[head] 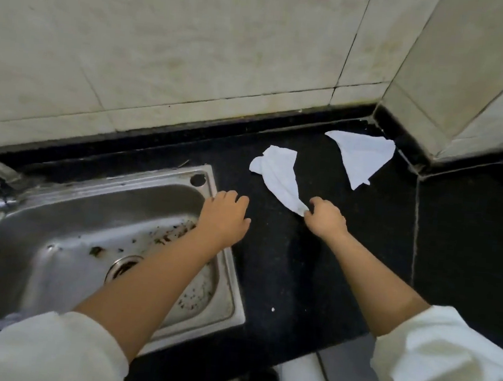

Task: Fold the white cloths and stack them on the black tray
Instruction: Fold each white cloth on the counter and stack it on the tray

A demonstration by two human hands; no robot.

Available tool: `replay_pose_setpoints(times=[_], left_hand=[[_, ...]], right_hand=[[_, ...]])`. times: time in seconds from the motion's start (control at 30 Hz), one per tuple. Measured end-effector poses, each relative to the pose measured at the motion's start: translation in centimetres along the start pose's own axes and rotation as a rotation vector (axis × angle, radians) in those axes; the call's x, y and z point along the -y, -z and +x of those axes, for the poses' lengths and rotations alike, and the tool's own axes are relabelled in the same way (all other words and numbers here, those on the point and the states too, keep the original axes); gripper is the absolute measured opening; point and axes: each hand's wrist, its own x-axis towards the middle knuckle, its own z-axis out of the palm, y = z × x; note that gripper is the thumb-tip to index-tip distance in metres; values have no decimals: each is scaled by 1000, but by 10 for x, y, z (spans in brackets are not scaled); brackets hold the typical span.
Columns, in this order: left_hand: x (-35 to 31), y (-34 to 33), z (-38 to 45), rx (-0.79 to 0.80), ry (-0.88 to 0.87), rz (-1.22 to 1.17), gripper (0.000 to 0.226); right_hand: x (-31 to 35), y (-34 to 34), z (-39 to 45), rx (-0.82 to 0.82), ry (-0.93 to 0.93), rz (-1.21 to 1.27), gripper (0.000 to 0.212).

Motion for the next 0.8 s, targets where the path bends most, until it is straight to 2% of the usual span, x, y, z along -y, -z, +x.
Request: replay_pose_setpoints(times=[0.1, 0.2, 0.3, 0.4, 0.5, 0.57, 0.6, 0.67, 0.8], left_hand=[[8, -16, 14, 54, 40, -24, 46], [13, -31, 26, 111, 73, -26, 46], [7, -41, 43, 117, 69, -74, 50], [-23, -46, 60, 44, -11, -150, 55], [-57, -52, 72, 35, -160, -184, 46], [-74, -56, 75, -12, -386, -170, 33], [-86, -58, 75, -128, -531, -155, 31], [-105, -62, 73, -221, -716, -111, 34], [-167, -50, 62, -286, -938, -195, 33]], right_hand=[[-1, -19, 37, -8, -80, 66, 40], [-2, -35, 55, -9, -105, 117, 25], [-6, -40, 49, -8, 69, 145, 22], [-20, -30, 22, 4, 314, 109, 23], [-46, -11, -14, 72, 409, 109, 21], [-69, 4, -39, 54, 385, 128, 20], [-84, 12, -52, 30, 355, 143, 19], [-112, 29, -76, -37, 295, 161, 17], [-184, 63, -133, -286, 70, 162, 13]])
